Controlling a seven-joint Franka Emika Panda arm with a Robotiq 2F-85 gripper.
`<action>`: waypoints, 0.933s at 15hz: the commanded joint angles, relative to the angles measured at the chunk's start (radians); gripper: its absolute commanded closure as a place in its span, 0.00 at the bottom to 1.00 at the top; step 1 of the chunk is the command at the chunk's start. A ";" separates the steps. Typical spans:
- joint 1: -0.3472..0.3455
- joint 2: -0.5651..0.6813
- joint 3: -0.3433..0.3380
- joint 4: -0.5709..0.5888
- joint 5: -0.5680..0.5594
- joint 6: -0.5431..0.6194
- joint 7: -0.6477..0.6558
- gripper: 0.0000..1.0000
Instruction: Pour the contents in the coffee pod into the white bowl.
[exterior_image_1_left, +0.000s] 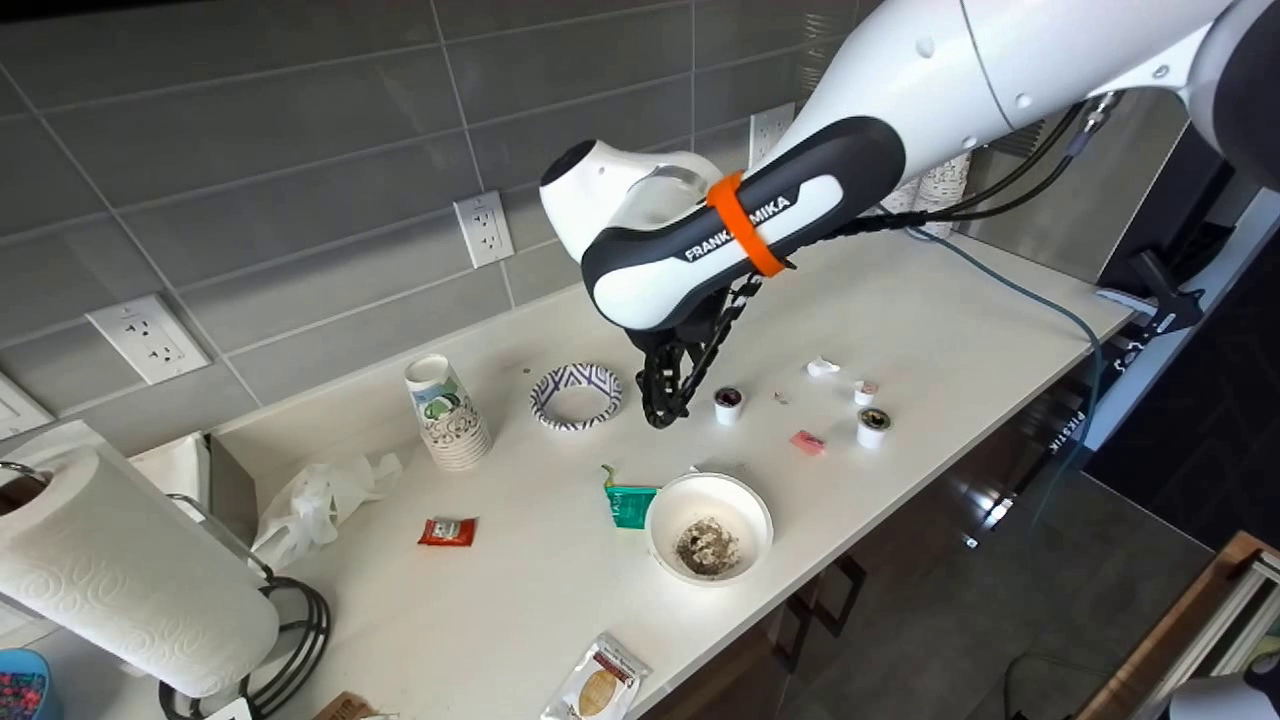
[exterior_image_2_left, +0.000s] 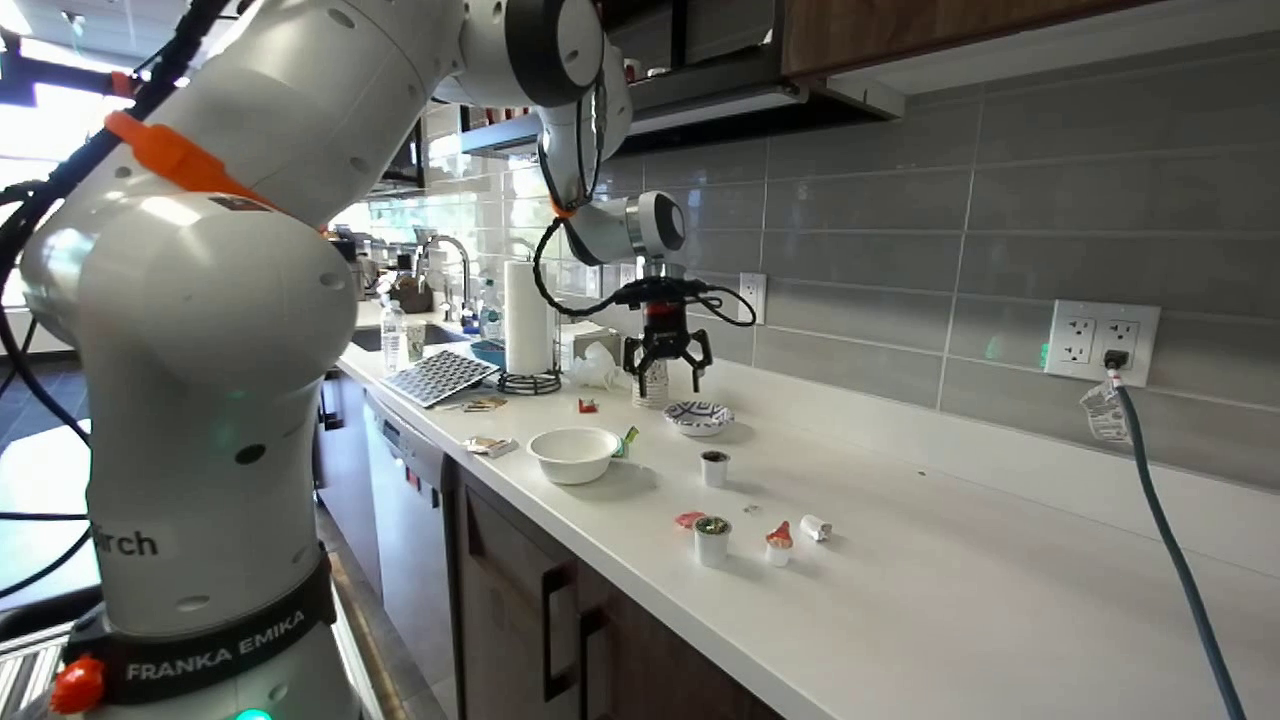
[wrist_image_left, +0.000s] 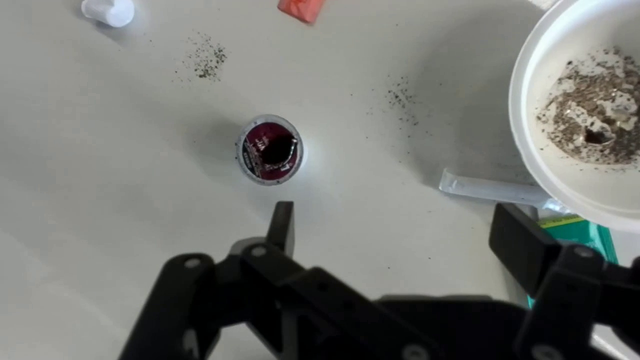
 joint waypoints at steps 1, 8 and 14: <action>0.038 0.106 -0.026 0.123 -0.058 -0.068 -0.045 0.00; 0.078 0.250 -0.060 0.270 -0.158 -0.155 -0.146 0.00; 0.098 0.371 -0.078 0.418 -0.195 -0.276 -0.261 0.00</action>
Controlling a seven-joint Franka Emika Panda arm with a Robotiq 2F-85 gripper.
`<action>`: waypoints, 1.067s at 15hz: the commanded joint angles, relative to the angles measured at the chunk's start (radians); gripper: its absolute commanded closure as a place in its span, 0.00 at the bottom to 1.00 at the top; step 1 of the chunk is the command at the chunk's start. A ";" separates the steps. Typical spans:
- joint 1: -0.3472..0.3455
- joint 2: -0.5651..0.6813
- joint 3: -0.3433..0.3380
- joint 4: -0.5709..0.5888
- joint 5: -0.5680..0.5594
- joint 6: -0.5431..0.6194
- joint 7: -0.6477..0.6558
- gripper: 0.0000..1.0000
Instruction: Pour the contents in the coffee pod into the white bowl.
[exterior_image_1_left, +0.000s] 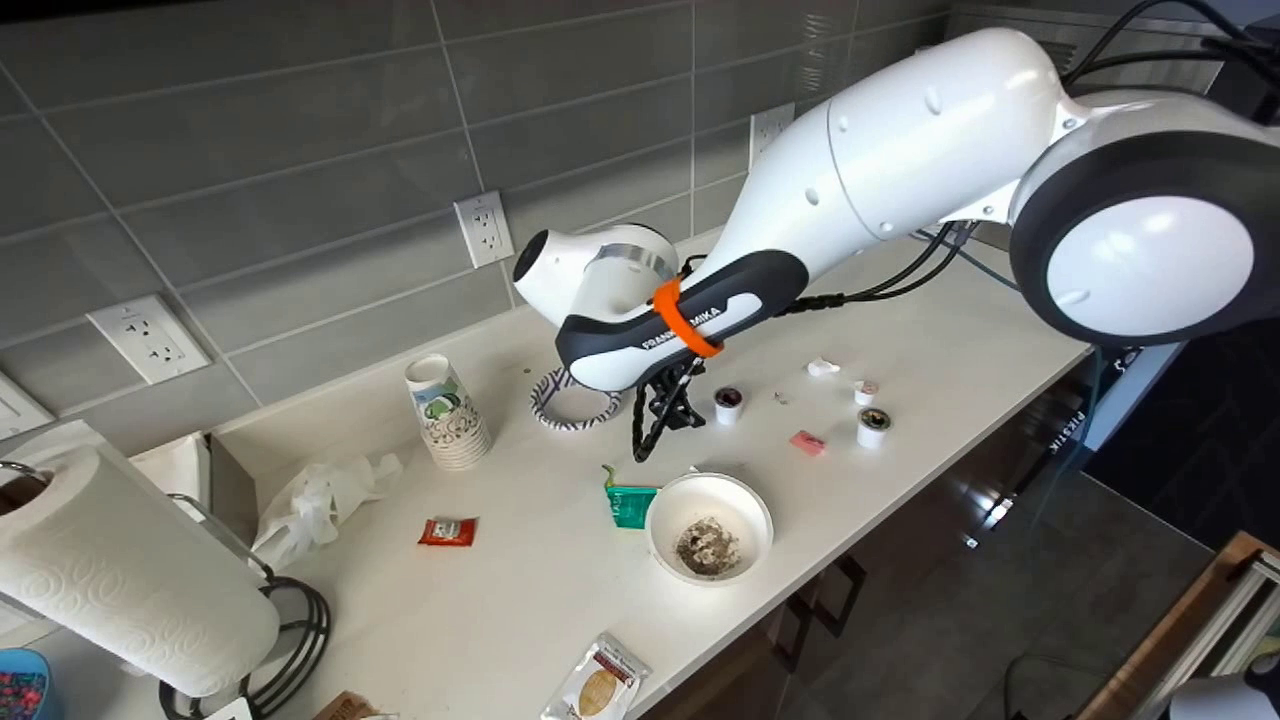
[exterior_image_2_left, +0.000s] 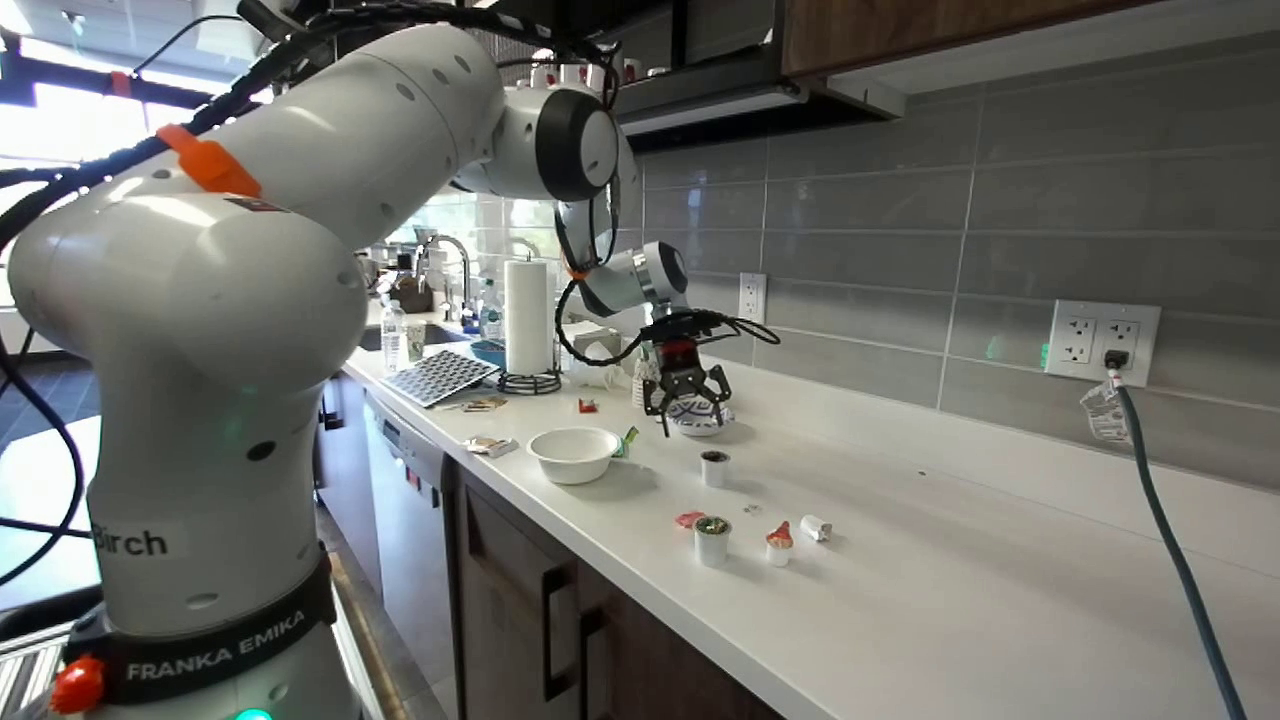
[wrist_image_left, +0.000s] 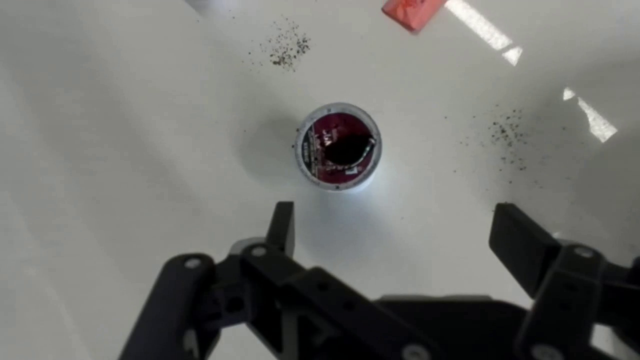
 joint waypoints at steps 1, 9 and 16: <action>0.025 0.099 -0.020 0.141 -0.031 -0.102 -0.089 0.00; 0.031 0.230 -0.038 0.317 -0.047 -0.230 -0.194 0.00; 0.039 0.306 -0.057 0.407 -0.044 -0.268 -0.239 0.00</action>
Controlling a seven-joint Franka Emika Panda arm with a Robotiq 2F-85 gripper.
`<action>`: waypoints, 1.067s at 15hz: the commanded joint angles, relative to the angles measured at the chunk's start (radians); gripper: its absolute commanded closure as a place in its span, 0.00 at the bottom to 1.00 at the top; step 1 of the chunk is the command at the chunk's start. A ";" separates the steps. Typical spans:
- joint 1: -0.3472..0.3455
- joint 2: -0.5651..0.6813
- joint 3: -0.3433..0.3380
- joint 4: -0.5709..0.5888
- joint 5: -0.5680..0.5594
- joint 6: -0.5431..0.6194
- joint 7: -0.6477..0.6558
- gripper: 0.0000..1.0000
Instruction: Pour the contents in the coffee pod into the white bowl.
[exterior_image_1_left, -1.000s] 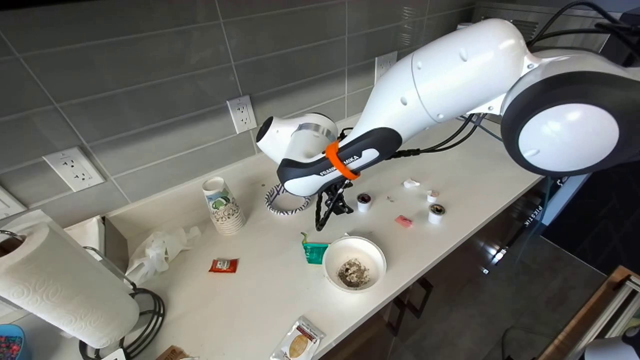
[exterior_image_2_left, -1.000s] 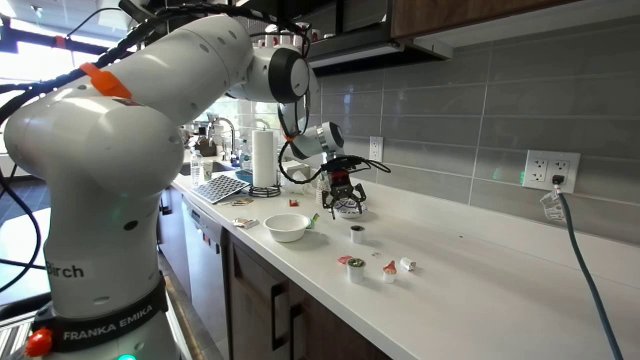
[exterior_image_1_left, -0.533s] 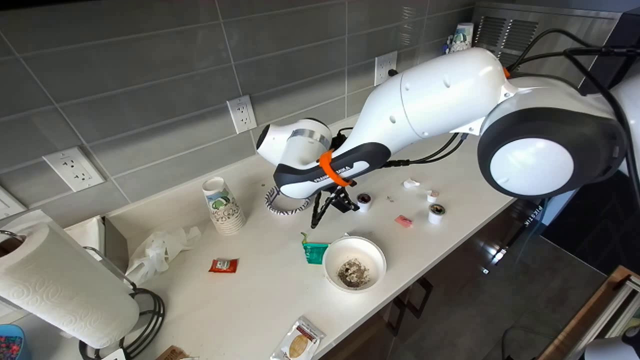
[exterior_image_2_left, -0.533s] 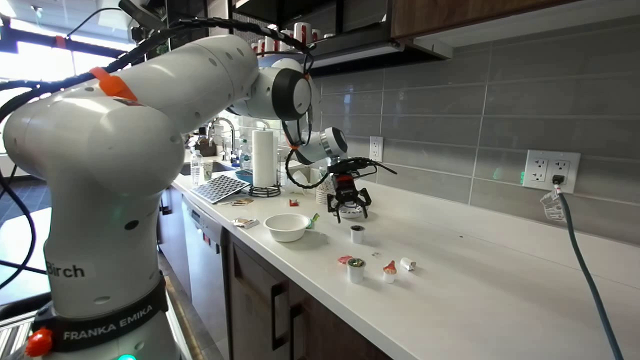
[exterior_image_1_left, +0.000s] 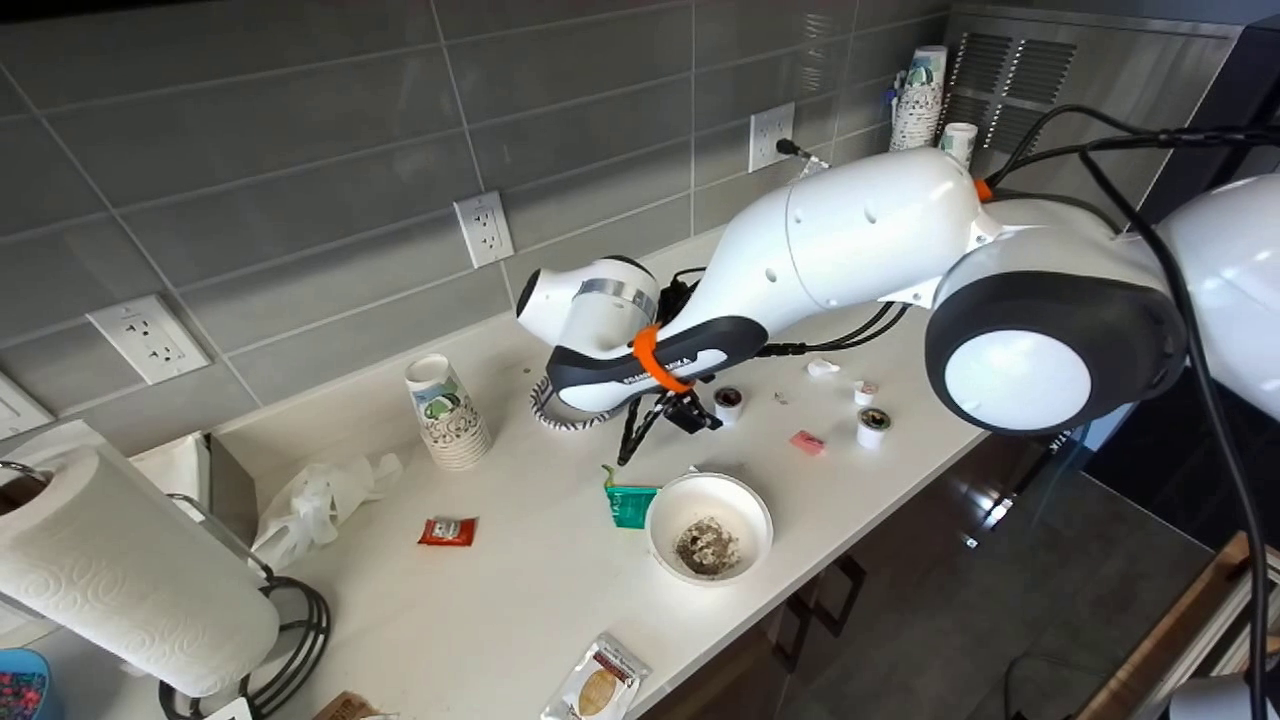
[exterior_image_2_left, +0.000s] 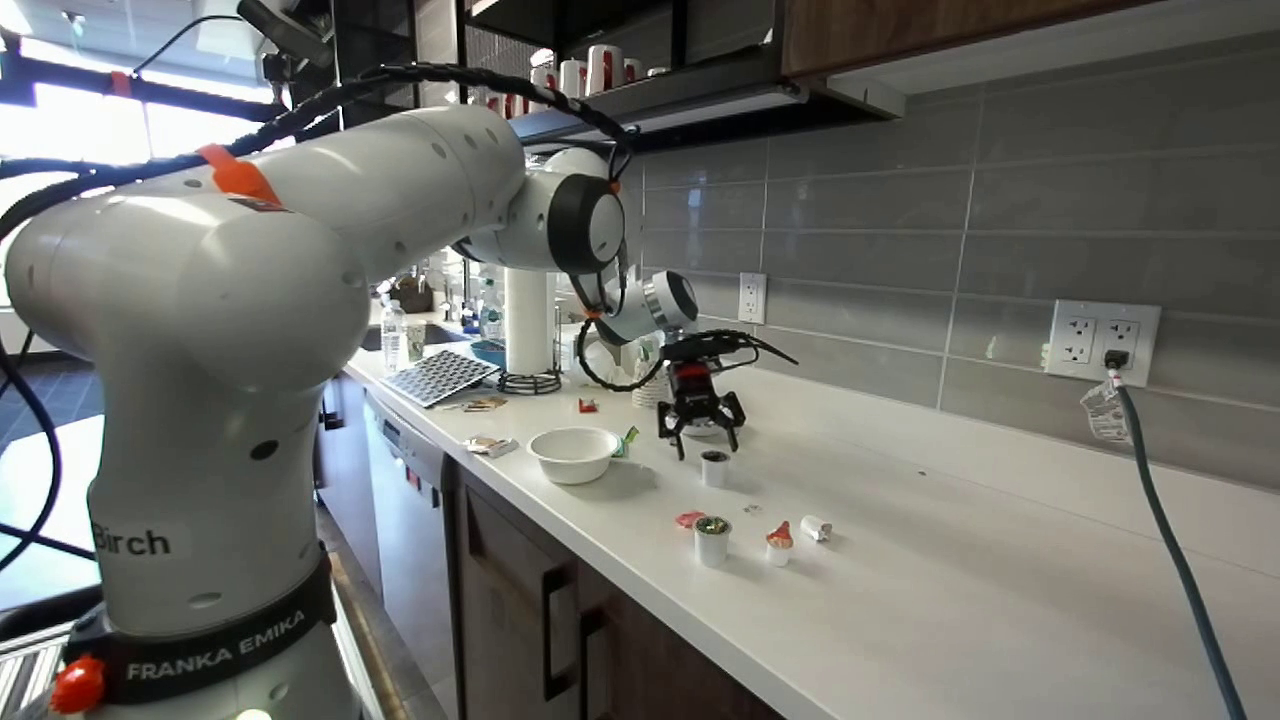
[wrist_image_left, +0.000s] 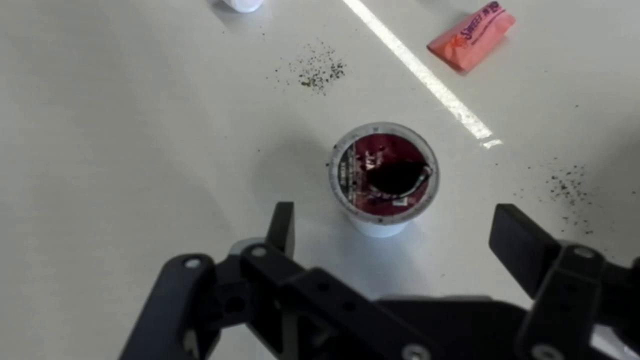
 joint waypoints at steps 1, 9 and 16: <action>0.018 0.068 -0.020 0.101 -0.011 -0.053 -0.039 0.00; 0.027 0.123 -0.045 0.174 -0.011 -0.088 -0.067 0.00; 0.035 0.159 -0.063 0.227 -0.010 -0.125 -0.088 0.20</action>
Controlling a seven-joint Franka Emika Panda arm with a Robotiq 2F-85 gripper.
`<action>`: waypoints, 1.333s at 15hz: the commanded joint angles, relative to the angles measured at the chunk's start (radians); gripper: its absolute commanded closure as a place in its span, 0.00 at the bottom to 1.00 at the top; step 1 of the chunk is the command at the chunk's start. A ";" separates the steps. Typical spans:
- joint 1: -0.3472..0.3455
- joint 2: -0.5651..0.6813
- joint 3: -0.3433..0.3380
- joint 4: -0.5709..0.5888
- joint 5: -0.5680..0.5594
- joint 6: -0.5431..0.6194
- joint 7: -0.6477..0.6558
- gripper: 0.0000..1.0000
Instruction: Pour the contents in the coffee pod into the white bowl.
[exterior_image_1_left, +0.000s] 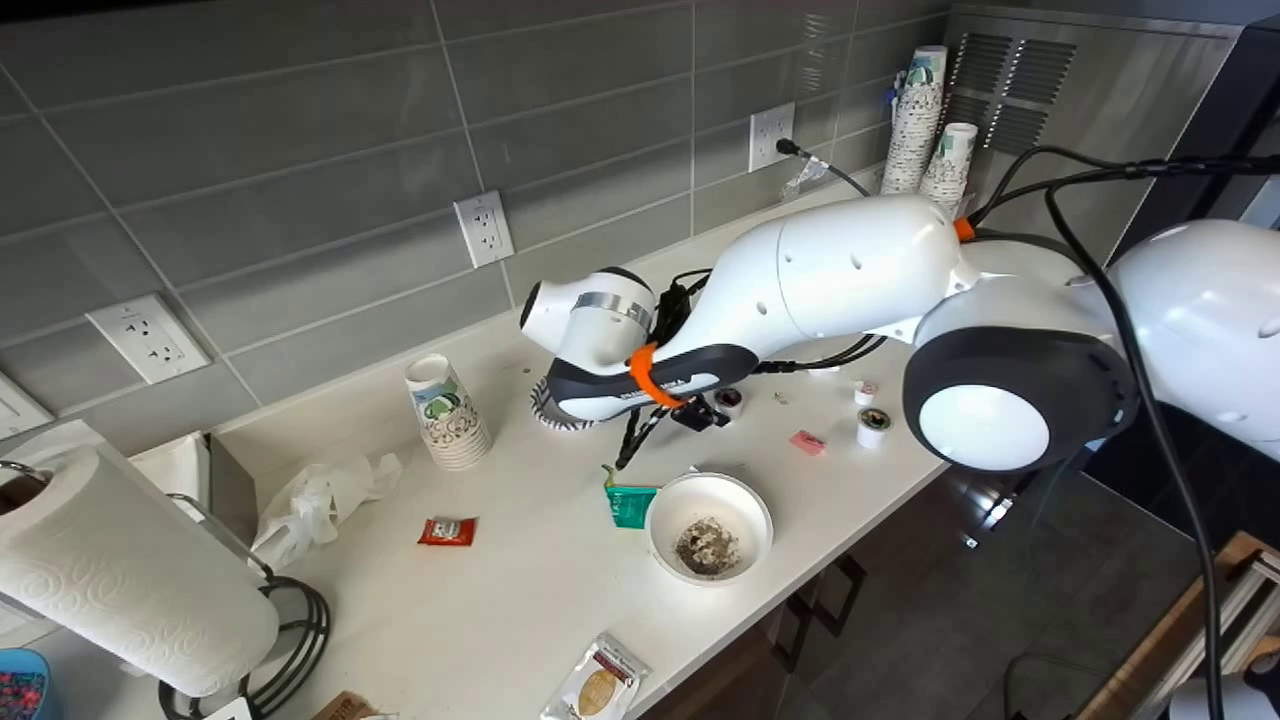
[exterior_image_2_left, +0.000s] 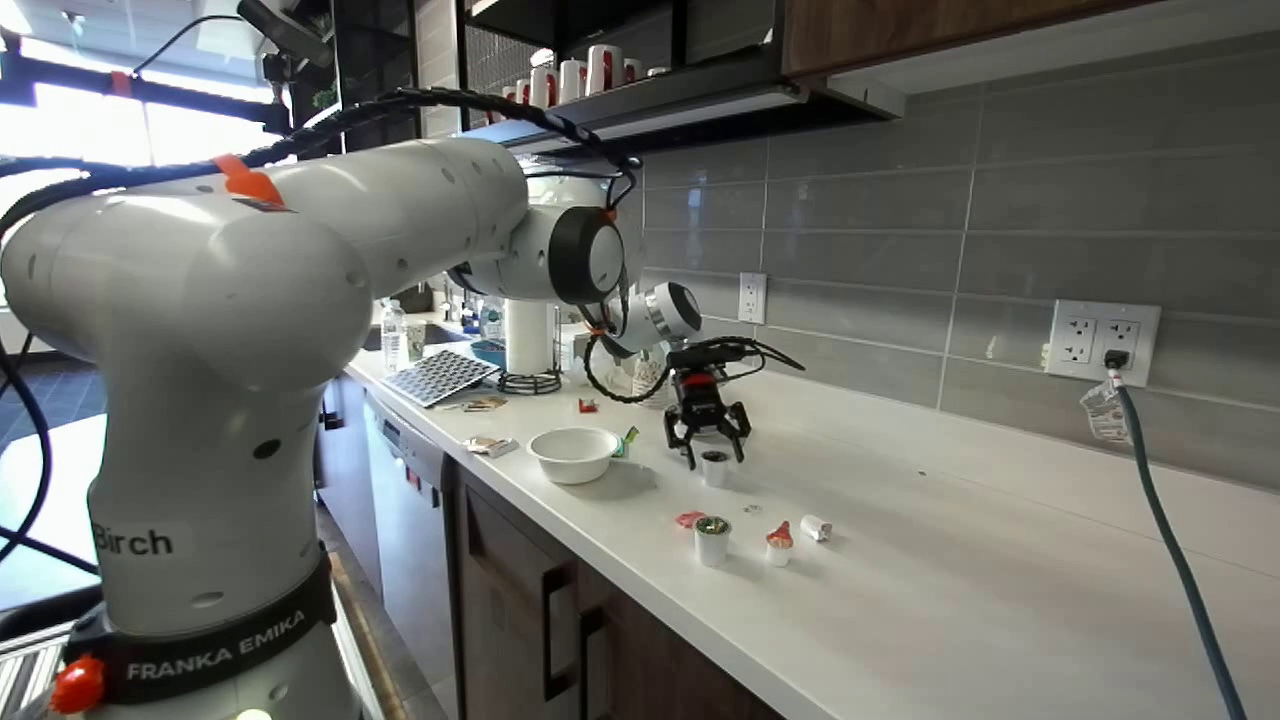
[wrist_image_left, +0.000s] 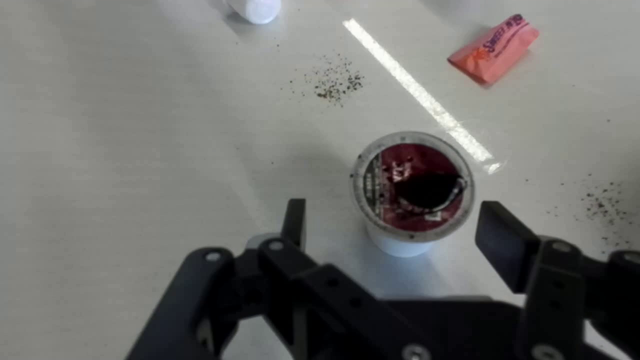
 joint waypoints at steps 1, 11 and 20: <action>0.017 0.055 -0.017 0.085 -0.010 -0.052 -0.032 0.19; 0.021 0.092 -0.029 0.136 -0.005 -0.073 -0.050 0.49; 0.017 0.099 -0.036 0.148 -0.008 -0.087 -0.051 0.66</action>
